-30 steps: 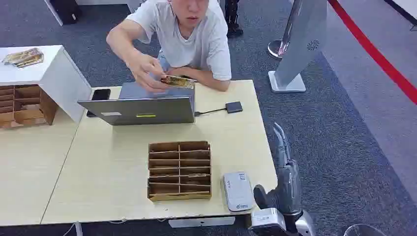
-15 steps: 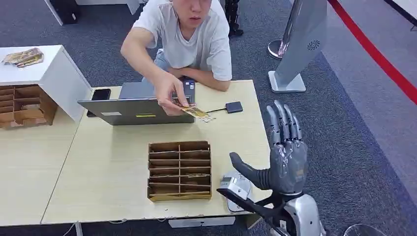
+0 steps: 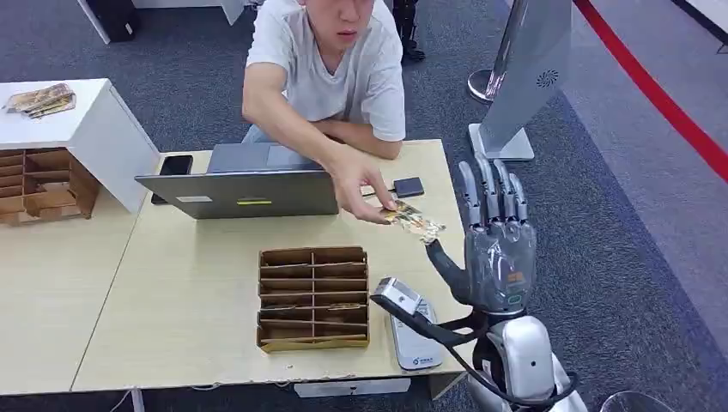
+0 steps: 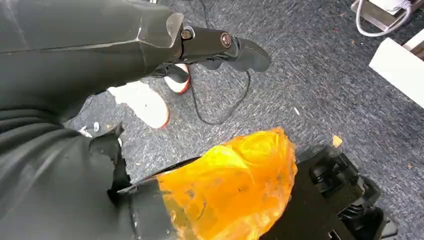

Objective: Pass the card to the sensor for recognition and then transmit it.

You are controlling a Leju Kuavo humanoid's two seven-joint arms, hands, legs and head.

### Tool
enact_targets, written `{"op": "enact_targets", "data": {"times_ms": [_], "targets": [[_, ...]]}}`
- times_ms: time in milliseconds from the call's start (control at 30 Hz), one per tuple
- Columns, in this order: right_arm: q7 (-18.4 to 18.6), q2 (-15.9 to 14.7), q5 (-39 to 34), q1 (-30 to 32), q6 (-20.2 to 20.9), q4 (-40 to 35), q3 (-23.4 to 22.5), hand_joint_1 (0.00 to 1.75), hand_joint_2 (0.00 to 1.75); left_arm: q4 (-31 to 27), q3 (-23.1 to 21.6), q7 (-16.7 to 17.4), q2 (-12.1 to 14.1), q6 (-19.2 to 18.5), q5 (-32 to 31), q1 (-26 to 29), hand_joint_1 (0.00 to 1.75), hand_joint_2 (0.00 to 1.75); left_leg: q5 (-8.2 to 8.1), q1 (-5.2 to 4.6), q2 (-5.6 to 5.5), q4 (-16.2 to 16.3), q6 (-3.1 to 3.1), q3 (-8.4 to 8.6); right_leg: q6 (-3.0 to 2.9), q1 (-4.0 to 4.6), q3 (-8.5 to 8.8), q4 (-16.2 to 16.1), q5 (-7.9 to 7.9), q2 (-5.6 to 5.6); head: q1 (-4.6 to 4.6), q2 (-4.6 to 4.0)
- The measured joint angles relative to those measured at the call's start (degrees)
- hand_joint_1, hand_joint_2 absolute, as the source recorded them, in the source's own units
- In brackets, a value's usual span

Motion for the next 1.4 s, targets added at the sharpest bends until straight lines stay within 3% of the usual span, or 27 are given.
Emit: {"op": "enact_targets", "data": {"times_ms": [500,533,567,600,667,700,733,1400], "targets": [[0.83,-0.24,0.15,-0.44,0.55,0.98,-0.02,0.00,1.75,-0.31,0.81,0.24,-0.11,-1.55,-3.56,0.07,0.00,0.00,0.00,0.00,0.00,0.00,0.00,0.00,0.00,0.00,0.00,0.00,0.00,-0.01,0.00,0.00],[0.81,-0.24,0.11,-0.43,0.68,0.96,-0.02,0.19,1.75,-0.31,0.92,0.24,-0.13,-1.60,-3.84,0.08,0.00,0.00,0.00,0.00,0.00,0.00,0.00,0.00,0.00,0.00,0.00,0.00,0.00,0.00,0.00,0.00],[0.81,-0.24,-0.20,-0.42,0.92,0.96,-0.02,1.24,1.75,-0.30,1.13,0.24,-0.17,-1.70,-4.17,0.09,0.00,0.00,0.00,0.00,0.00,0.00,0.00,0.00,0.00,0.00,0.00,0.00,0.00,0.00,0.00,0.00],[0.81,-0.24,-0.50,-0.40,1.10,0.96,-0.02,1.24,1.75,-0.31,1.22,0.24,-0.22,-1.81,-4.42,0.09,0.00,0.00,0.00,0.00,0.00,0.00,0.00,0.00,0.00,0.00,0.00,0.00,0.00,0.00,0.00,0.00],[0.74,-0.24,-1.05,-0.36,1.09,0.96,-0.02,1.57,1.75,-0.31,1.71,0.24,-0.26,-2.10,-4.98,0.15,0.00,0.00,0.00,0.00,0.00,0.00,0.00,0.00,0.00,0.00,0.00,0.00,0.00,0.00,0.00,0.00],[0.68,-0.24,-1.18,-0.34,1.12,0.96,-0.02,1.57,1.75,-0.31,2.06,0.24,-0.33,-2.16,-5.33,0.17,0.00,0.00,0.00,0.00,0.00,0.00,0.00,0.00,0.00,0.00,0.00,0.00,0.00,0.00,0.00,0.00],[0.44,-0.24,-1.66,-0.33,1.27,0.96,-0.02,1.73,1.75,-0.31,2.21,0.24,-0.37,-2.19,-5.66,0.17,0.00,0.00,0.00,0.00,0.00,0.00,0.00,0.00,0.00,0.00,0.00,0.00,0.00,0.00,0.00,0.00],[-0.85,-0.24,-4.13,-0.33,2.28,0.87,-0.02,1.75,1.75,-1.27,5.90,0.46,-0.92,-3.13,-9.49,1.30,0.00,0.00,0.00,0.00,0.00,0.00,0.00,0.00,0.00,0.00,0.00,0.00,0.00,0.00,0.00,0.00]]}}
